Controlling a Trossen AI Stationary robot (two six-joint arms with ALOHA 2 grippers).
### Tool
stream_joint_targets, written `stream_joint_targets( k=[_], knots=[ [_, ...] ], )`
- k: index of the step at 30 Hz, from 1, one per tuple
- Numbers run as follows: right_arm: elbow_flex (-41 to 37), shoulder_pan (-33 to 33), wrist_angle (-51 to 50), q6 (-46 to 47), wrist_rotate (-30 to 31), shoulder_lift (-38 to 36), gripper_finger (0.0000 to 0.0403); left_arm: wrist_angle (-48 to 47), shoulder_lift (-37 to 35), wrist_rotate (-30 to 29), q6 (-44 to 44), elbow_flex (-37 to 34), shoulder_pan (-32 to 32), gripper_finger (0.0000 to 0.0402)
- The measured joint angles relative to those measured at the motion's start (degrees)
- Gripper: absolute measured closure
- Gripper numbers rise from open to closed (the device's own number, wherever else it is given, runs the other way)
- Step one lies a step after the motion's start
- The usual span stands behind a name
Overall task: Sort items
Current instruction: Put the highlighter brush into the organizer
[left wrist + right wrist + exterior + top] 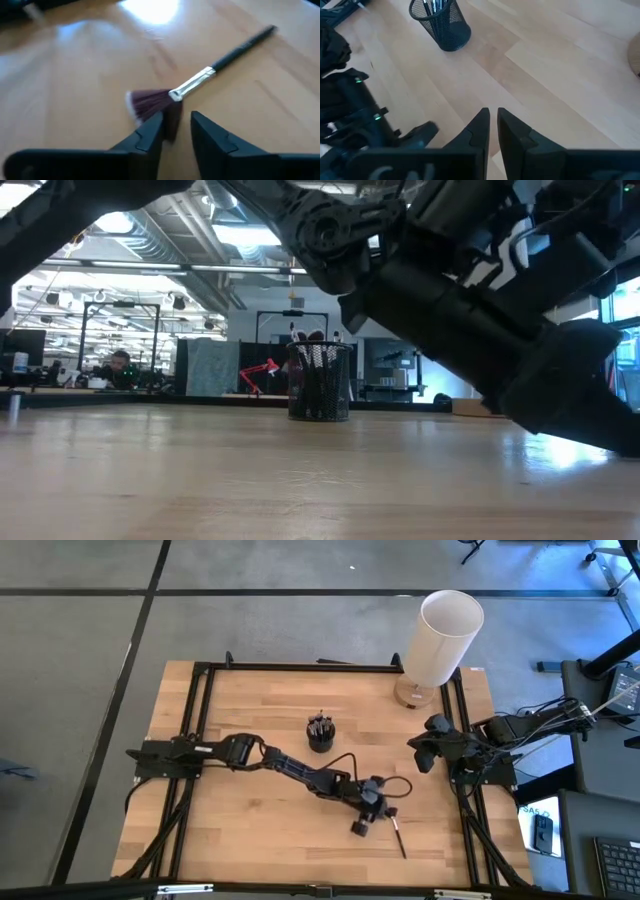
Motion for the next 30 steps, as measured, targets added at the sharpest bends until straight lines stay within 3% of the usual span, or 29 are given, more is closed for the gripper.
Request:
stream_joint_targets(
  k=[7, 12, 20, 30],
  knots=[
    [0.0, 0.0, 0.4, 0.0, 0.0, 0.0, 0.0366, -1.9, -0.1, -3.4, -2.6, 0.1, 0.7, 0.0389],
    [0.0, 0.0, 0.4, -0.4, 0.0, 0.0, 0.0366, -2.9, -0.7, -9.6, 0.3, 0.0, 0.3, 0.0397],
    [0.0, 0.0, 0.3, -1.3, 0.0, 0.0, 0.0366, -18.1, -7.9, -36.9, 9.1, -0.3, -3.6, 0.0399],
    [0.0, 0.0, 1.3, -1.6, 0.0, 0.0, 0.0366, -44.1, -17.8, -56.3, 7.3, -0.2, -5.6, 0.0400]
  ],
)
